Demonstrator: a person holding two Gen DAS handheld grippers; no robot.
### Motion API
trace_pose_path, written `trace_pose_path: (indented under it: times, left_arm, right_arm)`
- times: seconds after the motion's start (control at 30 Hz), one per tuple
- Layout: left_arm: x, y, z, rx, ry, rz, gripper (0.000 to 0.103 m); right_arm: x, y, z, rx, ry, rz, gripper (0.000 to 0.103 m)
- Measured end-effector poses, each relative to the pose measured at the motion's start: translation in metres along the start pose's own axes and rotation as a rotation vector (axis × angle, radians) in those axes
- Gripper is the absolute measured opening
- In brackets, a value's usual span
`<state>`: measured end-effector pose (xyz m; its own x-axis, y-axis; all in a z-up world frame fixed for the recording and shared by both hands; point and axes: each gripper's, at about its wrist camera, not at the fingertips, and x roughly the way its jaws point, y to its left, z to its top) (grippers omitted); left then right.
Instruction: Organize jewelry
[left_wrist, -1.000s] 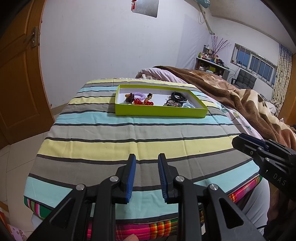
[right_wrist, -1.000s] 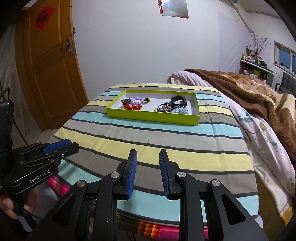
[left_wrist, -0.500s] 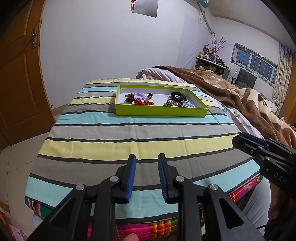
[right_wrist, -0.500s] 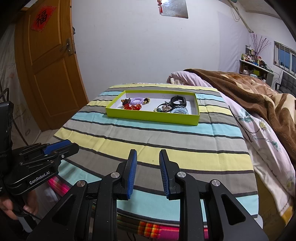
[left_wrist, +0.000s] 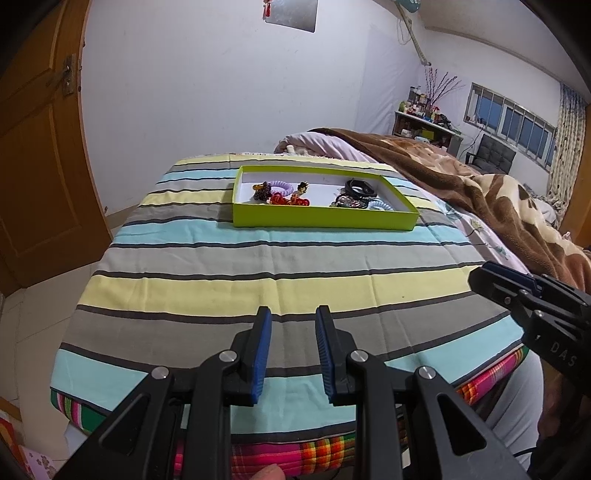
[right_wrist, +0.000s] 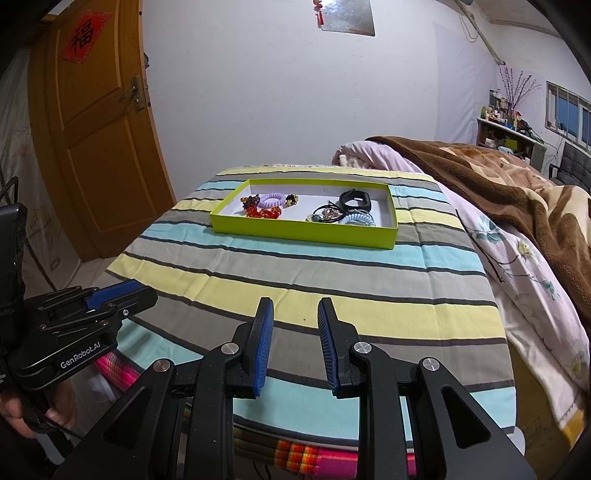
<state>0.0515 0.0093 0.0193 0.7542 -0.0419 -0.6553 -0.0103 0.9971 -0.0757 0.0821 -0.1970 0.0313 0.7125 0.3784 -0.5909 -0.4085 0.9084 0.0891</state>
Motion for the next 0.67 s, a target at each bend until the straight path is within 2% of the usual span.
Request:
trace_pose_path:
  times: [0.07,0.17,0.47,0.67]
  left_arm:
    - [0.0003,-0.0023,-0.0005,0.012,0.002,0.02,0.026]
    - [0.0011,-0.0015,-0.001,0.002,0.007,0.001,0.026]
    - [0.001,0.0019,0.0003,-0.014,-0.014,0.031,0.026]
    - [0.0027,0.003,0.0005,-0.017,-0.006,0.019,0.026]
  right_arm:
    - [0.0,0.0001,0.0,0.0,0.0,0.0,0.025]
    - [0.0,0.0001,0.0002,0.0,0.002,0.0,0.025]
    - [-0.0005,-0.0002,-0.0006,0.001,0.002,-0.001,0.025]
    - [-0.0008,-0.0003,-0.0009,0.0,0.002,-0.001,0.025]
